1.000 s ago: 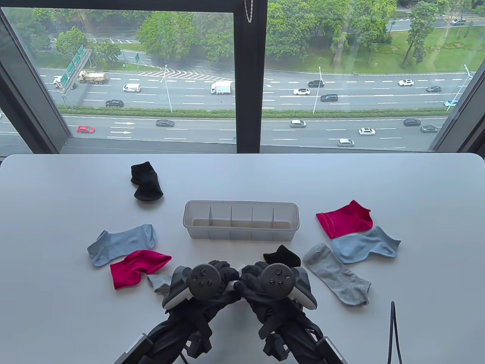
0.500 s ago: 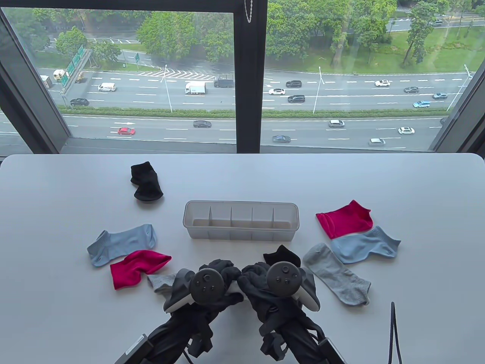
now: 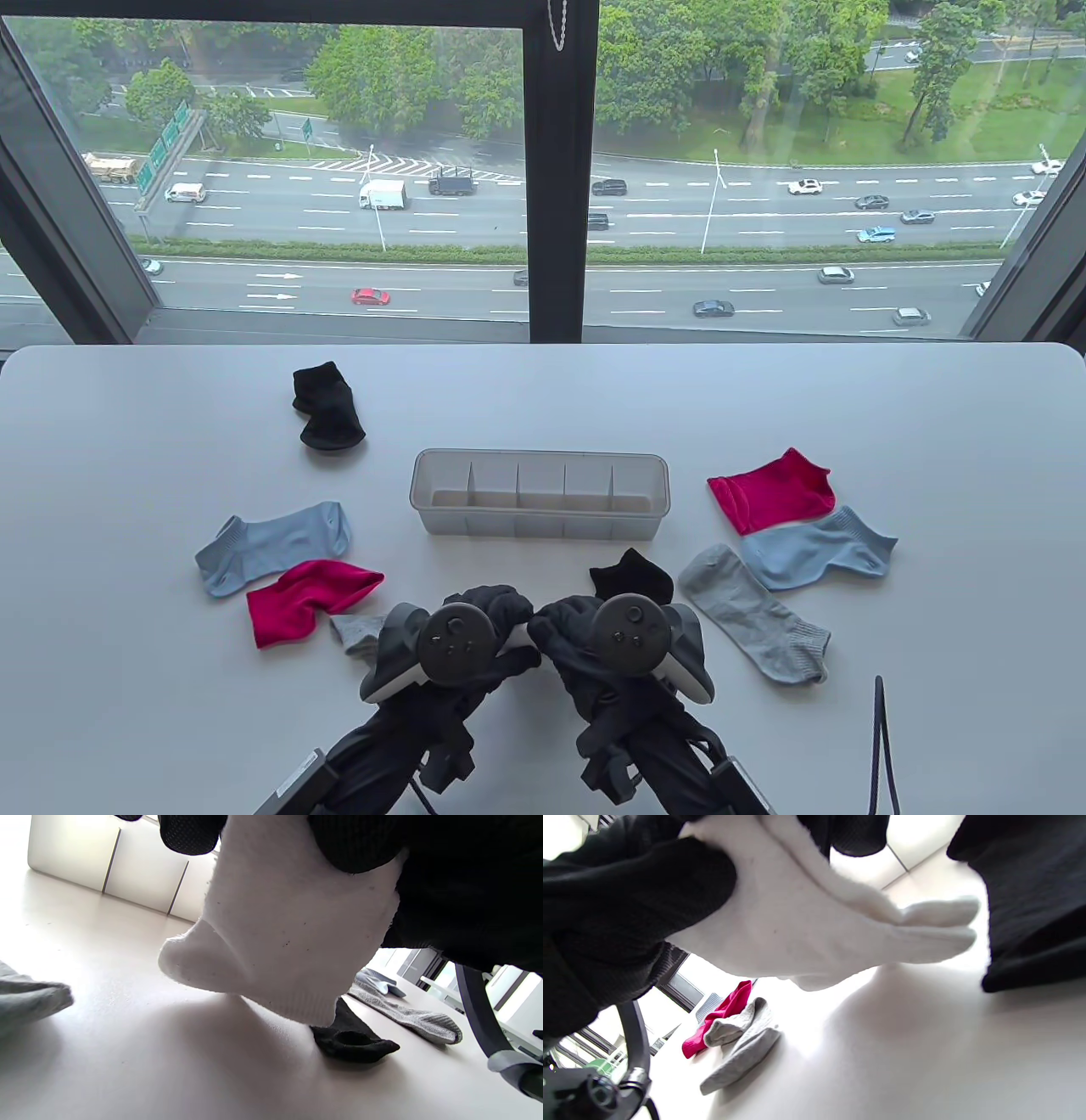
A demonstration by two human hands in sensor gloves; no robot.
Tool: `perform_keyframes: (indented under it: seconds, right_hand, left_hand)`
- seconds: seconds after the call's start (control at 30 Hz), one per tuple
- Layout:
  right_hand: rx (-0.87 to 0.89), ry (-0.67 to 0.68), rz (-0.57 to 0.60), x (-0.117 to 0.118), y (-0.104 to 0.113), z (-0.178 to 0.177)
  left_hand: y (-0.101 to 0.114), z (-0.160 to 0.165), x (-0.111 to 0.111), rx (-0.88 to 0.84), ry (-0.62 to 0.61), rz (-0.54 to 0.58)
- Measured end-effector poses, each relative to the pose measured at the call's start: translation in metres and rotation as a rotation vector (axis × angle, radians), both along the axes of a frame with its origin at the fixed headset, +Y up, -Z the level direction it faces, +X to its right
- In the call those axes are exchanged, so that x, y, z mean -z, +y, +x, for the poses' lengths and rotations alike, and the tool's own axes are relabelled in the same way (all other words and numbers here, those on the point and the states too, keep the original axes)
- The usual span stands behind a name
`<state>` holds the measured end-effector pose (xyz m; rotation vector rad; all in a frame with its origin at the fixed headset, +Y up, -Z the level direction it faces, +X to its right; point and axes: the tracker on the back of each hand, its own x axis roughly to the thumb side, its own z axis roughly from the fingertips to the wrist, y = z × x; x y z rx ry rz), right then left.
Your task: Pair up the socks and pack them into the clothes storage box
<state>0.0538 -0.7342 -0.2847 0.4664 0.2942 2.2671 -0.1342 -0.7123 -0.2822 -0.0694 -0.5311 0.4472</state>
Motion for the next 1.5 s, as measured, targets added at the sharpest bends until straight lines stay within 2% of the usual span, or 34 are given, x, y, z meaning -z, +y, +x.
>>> perform_keyframes:
  seconds: [0.07,0.13,0.3,0.37,0.47,0.57,0.7,0.83,0.93,1.0,1.07,1.13,1.2,1.27,1.33,1.43,1.5]
  right_hand:
    - [0.038,-0.017,-0.025,-0.001,0.0,0.001]
    - [0.028,-0.001,0.02,0.0,0.003,0.003]
    - [-0.03,0.008,0.04,0.001,0.005,0.005]
    - [0.007,0.001,0.013,-0.001,0.004,0.003]
    - [0.012,0.002,-0.015,-0.001,0.003,0.001]
    - [0.046,0.029,0.004,-0.001,0.007,0.0]
    - [0.068,-0.016,0.03,-0.001,0.012,0.002]
    - [0.097,-0.046,0.013,0.001,0.011,0.007]
    - [0.084,-0.032,0.043,0.0,0.01,0.009]
    - [0.108,0.015,0.026,-0.001,0.011,0.007]
    - [0.115,-0.022,0.037,-0.001,0.014,0.005]
    - [0.043,-0.035,0.109,-0.001,0.017,0.005]
    - [0.017,-0.071,0.146,-0.004,0.018,0.004]
    - [0.05,-0.122,0.146,-0.005,0.016,0.007]
    - [0.122,-0.157,0.121,-0.006,0.017,0.01]
    - [0.161,-0.164,0.125,-0.007,0.018,0.011]
    - [0.206,-0.131,0.079,-0.007,0.019,0.008]
  left_hand:
    - [0.002,0.0,0.0,0.002,-0.004,-0.001]
    - [-0.001,0.001,0.001,0.021,-0.02,-0.041]
    - [-0.005,0.009,-0.001,0.107,-0.045,-0.067]
    - [-0.005,0.011,0.001,0.178,-0.025,-0.127]
    - [-0.005,0.008,0.001,0.136,-0.008,-0.098]
    - [-0.007,0.001,0.004,0.107,-0.032,-0.183]
    - [-0.005,-0.006,0.005,0.047,0.03,-0.129]
    - [0.006,-0.002,-0.001,-0.013,-0.001,0.03]
    - [0.009,0.0,-0.002,0.002,-0.008,0.047]
    - [0.009,-0.002,0.0,0.004,-0.016,0.006]
    - [0.007,-0.002,0.001,0.024,-0.028,-0.029]
    - [0.004,-0.001,0.001,0.049,-0.03,-0.074]
    - [0.004,0.001,-0.001,0.06,-0.002,-0.05]
    - [0.011,0.003,-0.006,0.022,0.035,0.063]
    - [0.014,0.006,-0.01,0.008,0.011,0.103]
    - [0.011,0.009,-0.008,0.041,-0.032,0.046]
    - [0.008,0.011,-0.008,0.115,0.019,0.04]
